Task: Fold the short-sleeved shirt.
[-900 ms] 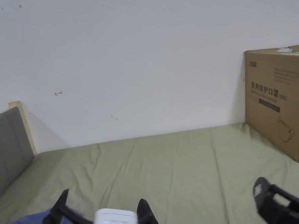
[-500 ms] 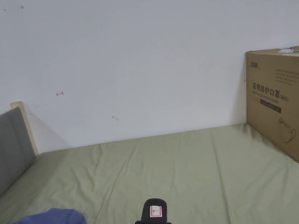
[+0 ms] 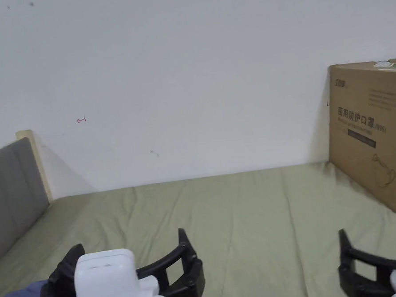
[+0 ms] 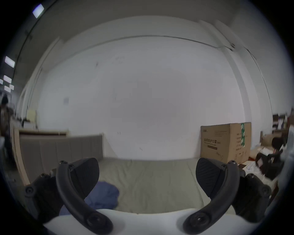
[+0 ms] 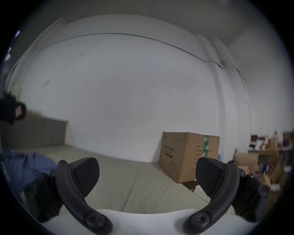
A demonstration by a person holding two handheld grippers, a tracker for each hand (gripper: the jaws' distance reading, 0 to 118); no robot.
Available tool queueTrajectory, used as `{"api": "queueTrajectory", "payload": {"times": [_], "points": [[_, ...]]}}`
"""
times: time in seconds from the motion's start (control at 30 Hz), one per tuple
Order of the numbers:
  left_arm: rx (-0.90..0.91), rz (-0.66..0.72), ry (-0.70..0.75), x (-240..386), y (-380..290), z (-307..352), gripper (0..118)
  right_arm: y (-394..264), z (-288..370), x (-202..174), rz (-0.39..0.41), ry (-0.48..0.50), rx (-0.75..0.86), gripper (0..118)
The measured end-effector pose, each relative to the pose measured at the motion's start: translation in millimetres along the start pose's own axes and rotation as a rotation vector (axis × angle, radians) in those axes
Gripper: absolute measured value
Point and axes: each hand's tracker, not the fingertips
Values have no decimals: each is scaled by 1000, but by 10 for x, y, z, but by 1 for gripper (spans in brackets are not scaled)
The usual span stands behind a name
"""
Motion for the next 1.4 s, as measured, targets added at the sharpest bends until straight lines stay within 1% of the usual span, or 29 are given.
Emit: {"api": "queueTrajectory", "payload": {"times": [0.07,0.1,0.13,0.23,0.27,0.4,0.47,0.57,0.6,0.67,0.77,0.8,0.83,0.87,0.9,0.93,0.97,1.0,1.03,1.07,1.13,1.23,1.33,1.4], "points": [[-66,-77,33,6,-93,-32,118,-47,-4,27,-143,75,-99,118],[-64,-119,48,13,-139,-26,118,-60,0,22,-211,74,-135,118],[-49,-128,42,13,-220,-45,118,-80,3,11,-237,55,-153,118],[-41,-149,39,-17,-236,-44,118,-127,-1,41,-209,34,-153,118],[-38,-160,40,63,-199,5,118,-126,6,40,-200,31,-154,118],[-38,-173,39,69,-178,15,118,-122,42,66,-180,64,-139,118],[-36,-178,32,75,-176,23,118,-106,74,50,-170,62,-116,118],[-17,-236,43,139,-199,38,118,-66,91,39,-167,55,-98,118],[-11,-275,51,171,-215,47,118,-44,100,37,-179,62,-93,118],[-8,-298,14,204,-223,69,118,-7,97,57,-210,74,-104,118],[-27,-298,-12,269,-221,104,118,52,96,96,-292,63,-163,118],[-60,-290,-35,259,-209,104,118,75,80,128,-324,62,-216,118],[-78,-272,-50,271,-194,115,118,66,59,169,-367,82,-230,118],[-63,-251,-68,274,-182,145,115,84,53,180,-403,96,-238,117],[-33,-234,-75,282,-166,193,105,75,51,208,-421,104,-239,115],[-17,-242,-66,276,-141,214,82,72,66,228,-412,102,-223,104],[-4,-253,-56,302,-120,223,32,75,76,223,-391,86,-208,57],[-7,-276,-38,331,-96,204,0,82,79,193,-313,38,-201,5],[1,-291,-30,342,-83,201,0,73,72,181,-269,-7,-219,0],[0,-274,-38,333,-84,232,0,51,83,217,-298,5,-197,0],[-14,-260,-64,346,-59,245,0,41,56,274,-352,27,-228,0],[-35,-228,-55,343,-60,188,0,9,18,319,-360,-10,-257,0],[-57,-201,-48,287,-67,149,0,-6,6,358,-360,-8,-263,0],[-76,-190,-34,196,-64,158,0,20,5,320,-335,-7,-265,0]]}}
